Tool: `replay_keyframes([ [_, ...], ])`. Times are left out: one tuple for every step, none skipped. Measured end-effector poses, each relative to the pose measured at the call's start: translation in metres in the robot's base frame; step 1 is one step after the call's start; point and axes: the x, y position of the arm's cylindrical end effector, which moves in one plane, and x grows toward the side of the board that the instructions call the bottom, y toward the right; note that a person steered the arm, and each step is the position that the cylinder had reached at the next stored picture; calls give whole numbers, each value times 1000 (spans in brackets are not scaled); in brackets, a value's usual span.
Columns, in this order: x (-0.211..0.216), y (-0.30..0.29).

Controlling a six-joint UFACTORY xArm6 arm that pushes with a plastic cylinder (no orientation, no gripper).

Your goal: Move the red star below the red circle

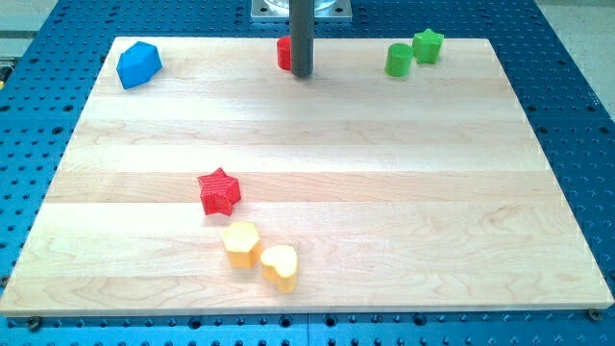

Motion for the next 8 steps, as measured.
replay_keyframes([
  [83,15],
  [189,15],
  [217,-23],
  [217,-92],
  [232,-139],
  [261,-195],
  [208,-161],
  [125,-104],
])
